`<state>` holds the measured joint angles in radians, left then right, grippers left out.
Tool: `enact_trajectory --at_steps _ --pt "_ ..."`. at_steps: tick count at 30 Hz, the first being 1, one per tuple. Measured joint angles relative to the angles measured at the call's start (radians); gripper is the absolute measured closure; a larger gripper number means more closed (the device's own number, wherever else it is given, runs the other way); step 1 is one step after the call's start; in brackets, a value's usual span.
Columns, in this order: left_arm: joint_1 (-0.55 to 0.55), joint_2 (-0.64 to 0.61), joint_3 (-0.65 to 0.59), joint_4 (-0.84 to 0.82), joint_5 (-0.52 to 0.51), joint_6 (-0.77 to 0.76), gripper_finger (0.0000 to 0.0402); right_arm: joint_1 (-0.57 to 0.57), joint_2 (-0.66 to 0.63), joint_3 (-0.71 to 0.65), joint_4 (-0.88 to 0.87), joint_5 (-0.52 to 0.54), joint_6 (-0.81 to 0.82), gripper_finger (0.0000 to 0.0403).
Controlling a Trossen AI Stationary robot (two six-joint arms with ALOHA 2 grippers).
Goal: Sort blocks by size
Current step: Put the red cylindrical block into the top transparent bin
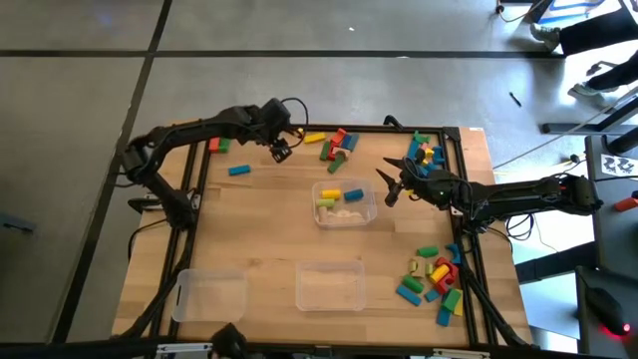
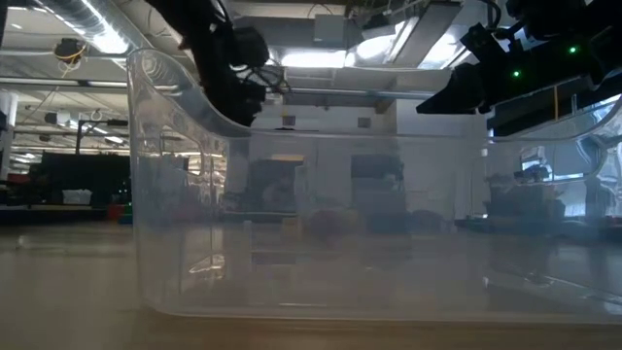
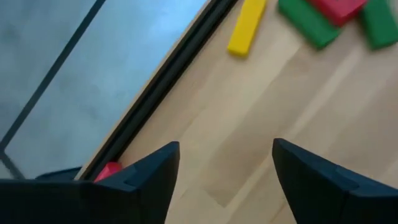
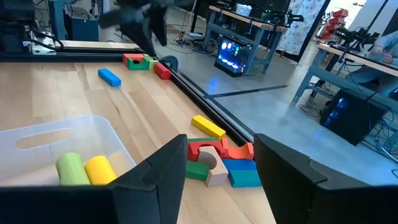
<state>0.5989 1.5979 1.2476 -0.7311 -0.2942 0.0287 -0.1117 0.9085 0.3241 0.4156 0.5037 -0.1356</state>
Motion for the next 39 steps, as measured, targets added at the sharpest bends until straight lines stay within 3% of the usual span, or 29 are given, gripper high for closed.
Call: enact_trajectory --at_steps 13,25,39 --pt "0.137 0.141 0.000 -0.001 -0.179 -0.012 0.0148 0.000 0.000 0.000 0.000 0.000 0.000 0.0217" --pt "0.254 0.215 0.000 0.010 -0.183 -0.028 0.0149 0.000 0.000 0.000 -0.004 0.000 0.000 0.0217" --pt "0.288 0.276 0.000 0.010 -0.176 -0.029 0.0149 0.000 0.000 0.000 -0.007 0.000 0.000 0.0217"
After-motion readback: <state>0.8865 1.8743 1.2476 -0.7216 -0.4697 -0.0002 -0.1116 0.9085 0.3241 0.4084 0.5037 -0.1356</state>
